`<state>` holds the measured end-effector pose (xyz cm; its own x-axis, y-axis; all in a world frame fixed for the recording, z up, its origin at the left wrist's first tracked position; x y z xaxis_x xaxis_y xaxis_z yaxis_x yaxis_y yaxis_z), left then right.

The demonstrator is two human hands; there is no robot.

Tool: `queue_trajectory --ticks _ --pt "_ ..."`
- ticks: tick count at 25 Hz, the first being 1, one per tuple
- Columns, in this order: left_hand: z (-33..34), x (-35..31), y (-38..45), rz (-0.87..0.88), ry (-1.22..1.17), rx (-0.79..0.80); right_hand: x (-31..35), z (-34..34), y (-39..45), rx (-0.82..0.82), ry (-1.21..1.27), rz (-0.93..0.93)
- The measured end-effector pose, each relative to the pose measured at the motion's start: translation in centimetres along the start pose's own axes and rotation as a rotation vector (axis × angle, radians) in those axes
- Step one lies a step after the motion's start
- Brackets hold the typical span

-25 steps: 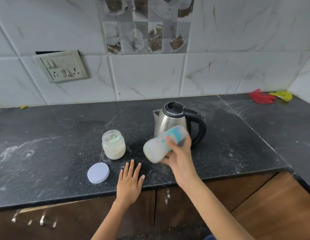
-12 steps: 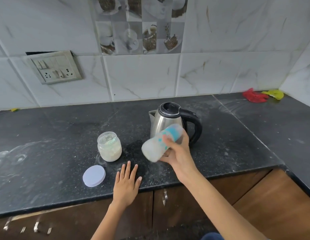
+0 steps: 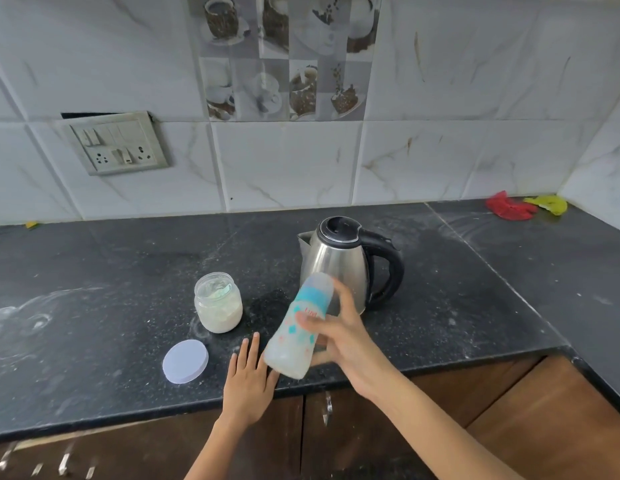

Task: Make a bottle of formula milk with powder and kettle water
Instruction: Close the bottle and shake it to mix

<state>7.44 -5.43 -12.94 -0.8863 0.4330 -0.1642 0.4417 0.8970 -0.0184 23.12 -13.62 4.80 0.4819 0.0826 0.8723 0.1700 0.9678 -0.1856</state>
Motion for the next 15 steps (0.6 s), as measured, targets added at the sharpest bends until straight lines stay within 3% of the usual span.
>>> queue_trajectory --ticks 3,6,10,13,15 --pt "-0.1 -0.1 0.1 -0.008 0.004 -0.014 1.0 -0.8 0.3 -0.148 0.207 -0.122" --pt "-0.1 0.0 0.0 -0.017 0.028 -0.017 0.1 0.2 -0.4 -0.005 -0.013 -0.035" --pt "-0.3 -0.2 -0.1 -0.008 0.002 -0.031 0.3 -0.8 0.2 -0.141 0.176 -0.140" --pt "-0.3 0.0 0.0 -0.018 0.010 -0.002 -0.4 0.1 -0.4 0.019 -0.045 -0.068" --pt "-0.5 -0.1 0.0 0.002 0.007 -0.015 -0.3 -0.4 0.1 -0.038 0.057 -0.129"
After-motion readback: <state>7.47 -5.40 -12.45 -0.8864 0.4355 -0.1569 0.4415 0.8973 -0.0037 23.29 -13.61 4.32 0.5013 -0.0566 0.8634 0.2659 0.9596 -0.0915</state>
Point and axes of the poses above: each hand's wrist, its own y-axis towards the middle knuckle, its own z-axis out of the palm, x = y × z, the point moved 3 cm from there along y, towards the middle knuckle, and after that the axes turned 5 degrees about y, right-handed, at the moved point
